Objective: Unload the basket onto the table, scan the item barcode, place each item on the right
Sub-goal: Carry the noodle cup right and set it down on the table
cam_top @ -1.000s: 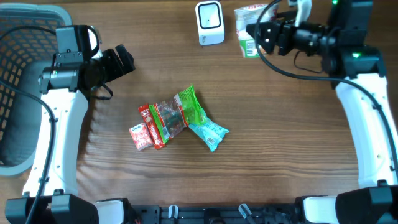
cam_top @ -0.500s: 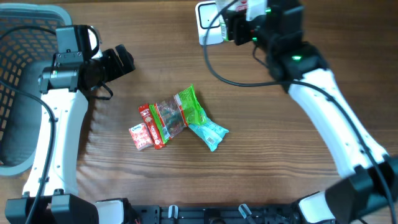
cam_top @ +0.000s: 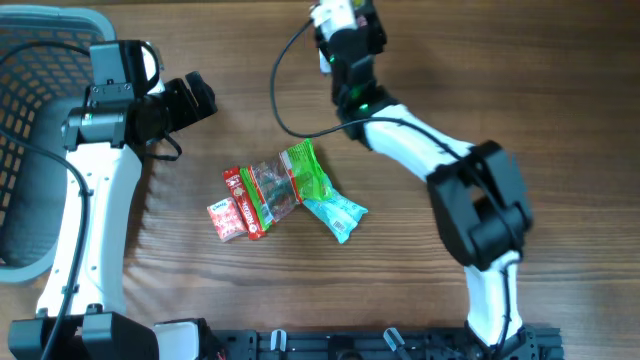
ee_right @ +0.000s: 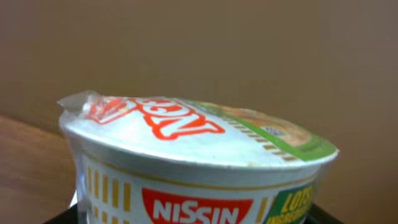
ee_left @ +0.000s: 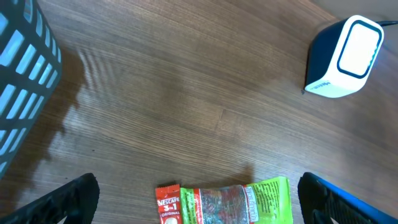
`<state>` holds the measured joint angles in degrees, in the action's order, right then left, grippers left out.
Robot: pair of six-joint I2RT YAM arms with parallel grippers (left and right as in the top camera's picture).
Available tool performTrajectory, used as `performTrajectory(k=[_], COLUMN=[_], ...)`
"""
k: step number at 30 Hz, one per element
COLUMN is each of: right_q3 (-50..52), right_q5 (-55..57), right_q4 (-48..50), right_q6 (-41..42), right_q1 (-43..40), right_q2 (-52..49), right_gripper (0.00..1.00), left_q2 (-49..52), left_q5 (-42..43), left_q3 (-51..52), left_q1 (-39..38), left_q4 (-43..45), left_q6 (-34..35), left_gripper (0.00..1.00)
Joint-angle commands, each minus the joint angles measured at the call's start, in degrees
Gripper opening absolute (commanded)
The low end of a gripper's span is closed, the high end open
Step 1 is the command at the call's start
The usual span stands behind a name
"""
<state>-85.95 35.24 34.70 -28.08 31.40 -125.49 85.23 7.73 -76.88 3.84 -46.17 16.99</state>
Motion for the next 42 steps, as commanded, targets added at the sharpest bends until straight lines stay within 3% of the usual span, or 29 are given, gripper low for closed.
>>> performTrajectory(k=[1,4,11,12,13,17,20,24,27,30,35,37,38,39,42], right_q3=[-0.92,-1.11,-1.16,-1.16,-1.36,-1.84,-1.84,-1.84,-1.84,-1.79,0.57,4.57,6.80,9.25,12.02], right_q5=[5.29,3.17,1.18,1.25,3.06,5.05,1.73,-0.85,-9.42,-16.50,-28.09,-31.04,-31.52,-31.39,-31.26], right_q4=[8.79,11.98,12.68,13.05,14.40,8.70,-3.82,-23.93,-45.03,-62.42,-85.83,-87.01,-86.47,-85.53,-83.36], right_q6=[-19.28,-24.59,-27.30,-26.64,-22.29,-11.96,-3.63,6.36,15.41,21.81,22.25,22.23,22.21,22.18,22.99], right_q1=[1.16,0.57,-0.96,-1.14,-1.16,-1.16,-1.46,-2.82,-6.10,-12.66,-25.73,-29.79,-31.34,-33.00,-36.65], right_q2=[-5.01,-7.67,-8.57,-8.57,-8.50,-4.87,2.08,13.57,23.28,29.46,28.79,27.19,26.53,25.73,24.33], right_gripper=[0.55,0.55,0.56,0.60,0.72,0.79,0.78,0.60,0.54,0.53,0.55,0.59,0.67,0.98,1.00], left_q2=[-0.37,-0.37,-0.37,-0.37,-0.37,-0.37,-0.37,-0.37,-0.37,-0.37,-0.37,-0.37,-0.37,-0.37,-0.37], left_q5=[-0.13,-0.13,-0.13,-0.13,-0.13,-0.13,-0.13,-0.13,-0.13,-0.13,-0.13,-0.13,-0.13,-0.13,-0.13], left_q3=[-0.33,-0.33,-0.33,-0.33,-0.33,-0.33,-0.33,-0.33,-0.33,-0.33,-0.33,-0.33,-0.33,-0.33,-0.33], left_q1=[0.42,0.42,0.42,0.42,0.42,0.42,0.42,0.42,0.42,0.42,0.42,0.42,0.42,0.42,0.42], left_q4=[0.13,0.13,0.13,0.13,0.11,0.11,0.11,0.13,0.11,0.11,0.11,0.11,0.11,0.13,0.13], left_q6=[-0.72,-0.72,-0.72,-0.72,-0.72,-0.72,-0.72,-0.72,-0.72,-0.72,-0.72,-0.72,-0.72,-0.72,-0.72], left_gripper=[1.00,1.00,1.00,1.00,1.00,1.00,1.00,1.00,1.00,1.00,1.00,1.00,1.00,1.00,1.00])
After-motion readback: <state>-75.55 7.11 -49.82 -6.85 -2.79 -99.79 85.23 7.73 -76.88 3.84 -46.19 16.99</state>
